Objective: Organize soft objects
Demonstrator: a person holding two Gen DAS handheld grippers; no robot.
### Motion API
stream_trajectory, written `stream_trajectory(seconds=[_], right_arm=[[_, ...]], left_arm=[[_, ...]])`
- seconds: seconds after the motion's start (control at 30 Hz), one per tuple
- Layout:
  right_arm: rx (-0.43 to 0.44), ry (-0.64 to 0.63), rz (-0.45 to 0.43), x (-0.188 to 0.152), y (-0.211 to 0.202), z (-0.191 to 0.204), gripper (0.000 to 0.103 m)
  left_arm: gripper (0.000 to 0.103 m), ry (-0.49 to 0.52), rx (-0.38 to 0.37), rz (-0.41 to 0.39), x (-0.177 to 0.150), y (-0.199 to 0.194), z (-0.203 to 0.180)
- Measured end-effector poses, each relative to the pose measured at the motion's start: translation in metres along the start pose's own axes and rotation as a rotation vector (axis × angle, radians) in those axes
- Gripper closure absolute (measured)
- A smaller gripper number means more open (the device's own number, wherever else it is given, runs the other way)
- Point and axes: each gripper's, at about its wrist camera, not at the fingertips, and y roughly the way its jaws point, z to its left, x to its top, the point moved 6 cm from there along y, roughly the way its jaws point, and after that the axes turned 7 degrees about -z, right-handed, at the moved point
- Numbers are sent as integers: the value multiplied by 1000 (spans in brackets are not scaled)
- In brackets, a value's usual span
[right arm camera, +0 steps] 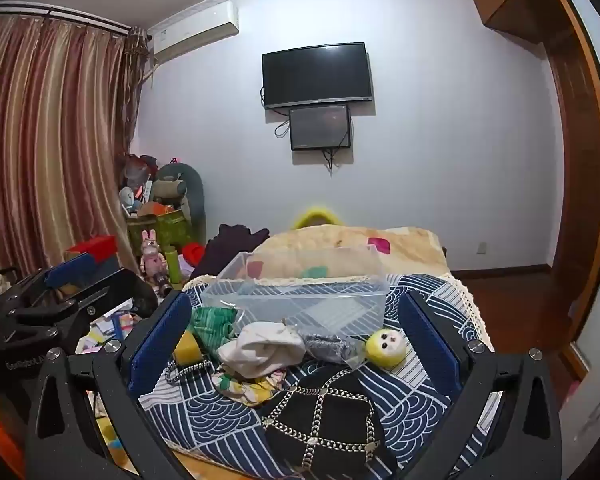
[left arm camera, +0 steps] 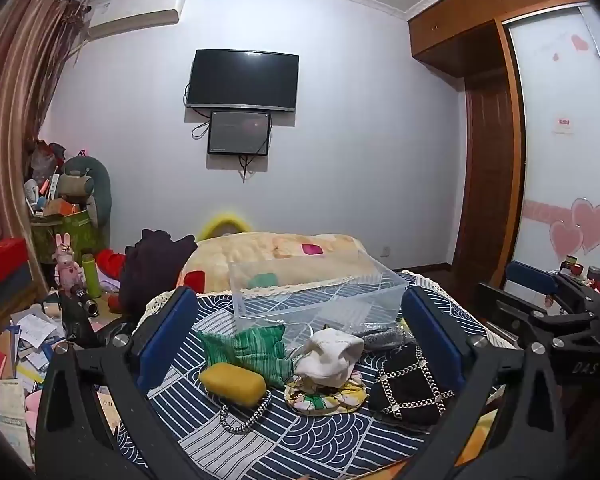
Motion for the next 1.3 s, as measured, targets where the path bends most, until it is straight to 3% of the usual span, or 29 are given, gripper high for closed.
stream_trajectory(seconds=[1.3], right_arm=[[-3,-20,-12,6,-7,5,0]], left_arm=[[0,-7,-4,1,1,-1,-3]])
